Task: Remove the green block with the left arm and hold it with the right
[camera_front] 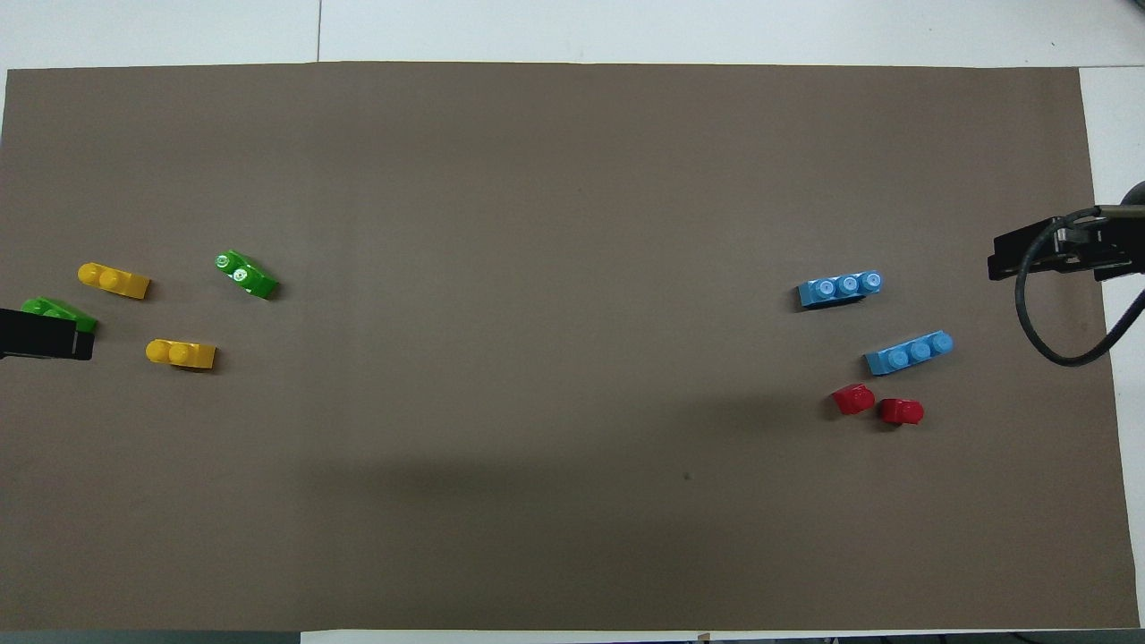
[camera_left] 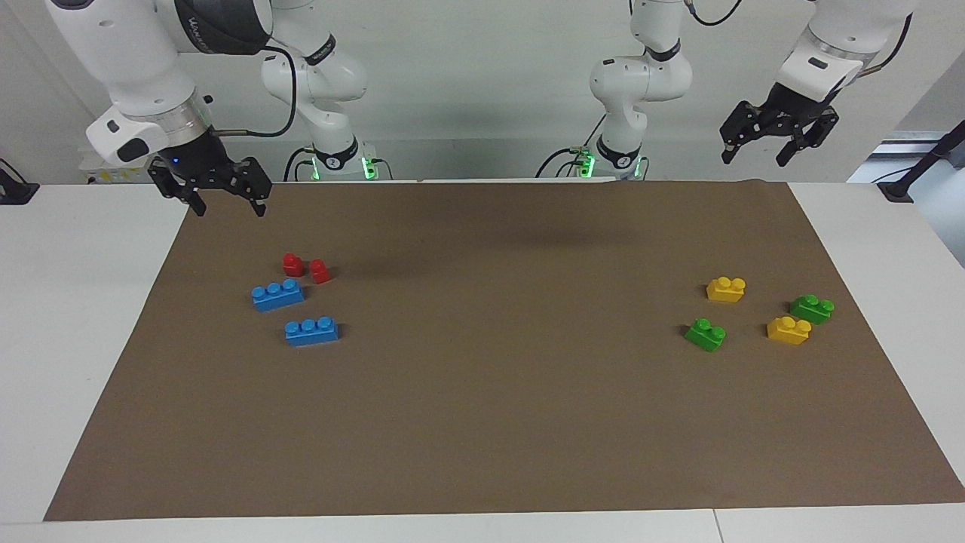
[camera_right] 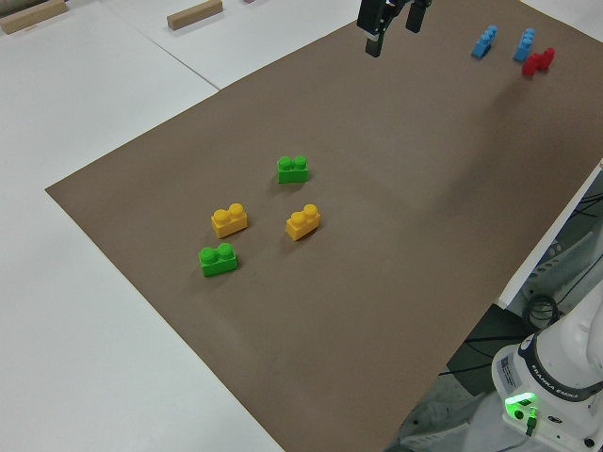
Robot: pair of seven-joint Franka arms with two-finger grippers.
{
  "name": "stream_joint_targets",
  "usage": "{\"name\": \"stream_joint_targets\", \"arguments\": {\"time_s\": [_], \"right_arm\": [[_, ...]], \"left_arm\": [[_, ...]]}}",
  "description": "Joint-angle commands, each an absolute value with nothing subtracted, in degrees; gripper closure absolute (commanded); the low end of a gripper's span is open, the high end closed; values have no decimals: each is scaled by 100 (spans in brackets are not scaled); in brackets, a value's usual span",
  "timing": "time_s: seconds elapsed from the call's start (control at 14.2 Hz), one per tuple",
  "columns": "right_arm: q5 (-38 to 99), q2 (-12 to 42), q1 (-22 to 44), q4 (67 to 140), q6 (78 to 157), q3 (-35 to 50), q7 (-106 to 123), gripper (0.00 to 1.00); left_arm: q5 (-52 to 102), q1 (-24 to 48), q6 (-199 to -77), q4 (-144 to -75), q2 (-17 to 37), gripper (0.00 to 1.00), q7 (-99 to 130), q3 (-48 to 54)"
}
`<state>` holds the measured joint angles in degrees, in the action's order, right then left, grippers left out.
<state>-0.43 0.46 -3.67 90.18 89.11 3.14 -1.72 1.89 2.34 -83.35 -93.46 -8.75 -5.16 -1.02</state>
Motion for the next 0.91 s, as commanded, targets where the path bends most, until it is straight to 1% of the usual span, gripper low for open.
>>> {"name": "stream_joint_targets", "arguments": {"time_s": [0.0,0.84], "right_arm": [[-167,9,-431,9053,8842,369,-246,0],[-167,9,-431,9053,8842,369,-246,0]], "left_arm": [[255,211,-8429,-9483,-1020,0,-571,-97],[255,202,-8490,-9475,-1019,0,-606,-123]]}}
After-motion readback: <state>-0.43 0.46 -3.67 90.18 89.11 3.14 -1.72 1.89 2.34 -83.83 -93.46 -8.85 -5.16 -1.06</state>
